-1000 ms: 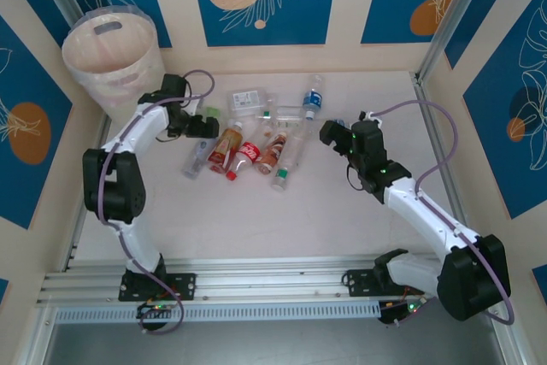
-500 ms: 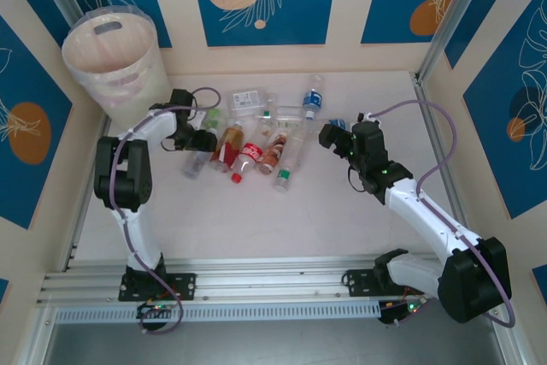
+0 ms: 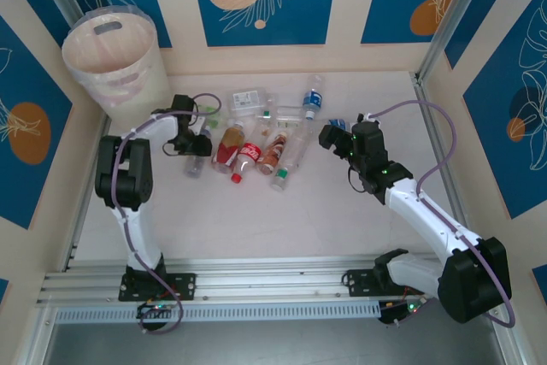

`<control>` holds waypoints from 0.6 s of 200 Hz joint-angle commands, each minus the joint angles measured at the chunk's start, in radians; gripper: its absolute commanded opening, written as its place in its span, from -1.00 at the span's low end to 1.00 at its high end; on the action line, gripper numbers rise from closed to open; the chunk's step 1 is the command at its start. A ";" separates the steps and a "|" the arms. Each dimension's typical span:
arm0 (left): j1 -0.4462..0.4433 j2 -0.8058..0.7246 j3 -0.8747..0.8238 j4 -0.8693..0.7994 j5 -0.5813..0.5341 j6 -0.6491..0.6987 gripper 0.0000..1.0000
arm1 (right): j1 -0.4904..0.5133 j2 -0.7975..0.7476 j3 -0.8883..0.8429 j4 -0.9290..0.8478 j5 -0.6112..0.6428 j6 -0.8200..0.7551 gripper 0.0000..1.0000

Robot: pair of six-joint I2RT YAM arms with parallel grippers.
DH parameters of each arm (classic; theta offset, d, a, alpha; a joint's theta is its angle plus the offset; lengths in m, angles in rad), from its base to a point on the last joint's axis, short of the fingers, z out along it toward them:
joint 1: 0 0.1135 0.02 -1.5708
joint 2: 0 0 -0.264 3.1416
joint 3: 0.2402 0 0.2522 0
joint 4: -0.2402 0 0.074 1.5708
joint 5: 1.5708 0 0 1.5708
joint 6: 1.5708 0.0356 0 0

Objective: Put the plastic bottles in the bin

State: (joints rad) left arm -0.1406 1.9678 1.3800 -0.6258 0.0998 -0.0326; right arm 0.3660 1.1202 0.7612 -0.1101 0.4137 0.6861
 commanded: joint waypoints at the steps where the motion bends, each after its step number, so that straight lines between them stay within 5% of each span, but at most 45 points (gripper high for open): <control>1: -0.004 -0.121 -0.018 0.026 0.103 0.000 -0.17 | -0.005 -0.018 0.017 0.012 -0.033 -0.025 0.99; 80: -0.004 -0.397 0.001 0.273 0.511 -0.129 -0.60 | 0.002 -0.028 0.012 0.099 -0.144 -0.053 0.99; 120: -0.002 -0.531 0.002 0.435 0.500 -0.183 -0.87 | 0.005 -0.033 0.015 0.108 -0.166 -0.072 0.99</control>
State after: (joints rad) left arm -0.1406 1.5211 1.3544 -0.3332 0.5549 -0.1696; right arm 0.3660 1.1198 0.7612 -0.0353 0.2848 0.6491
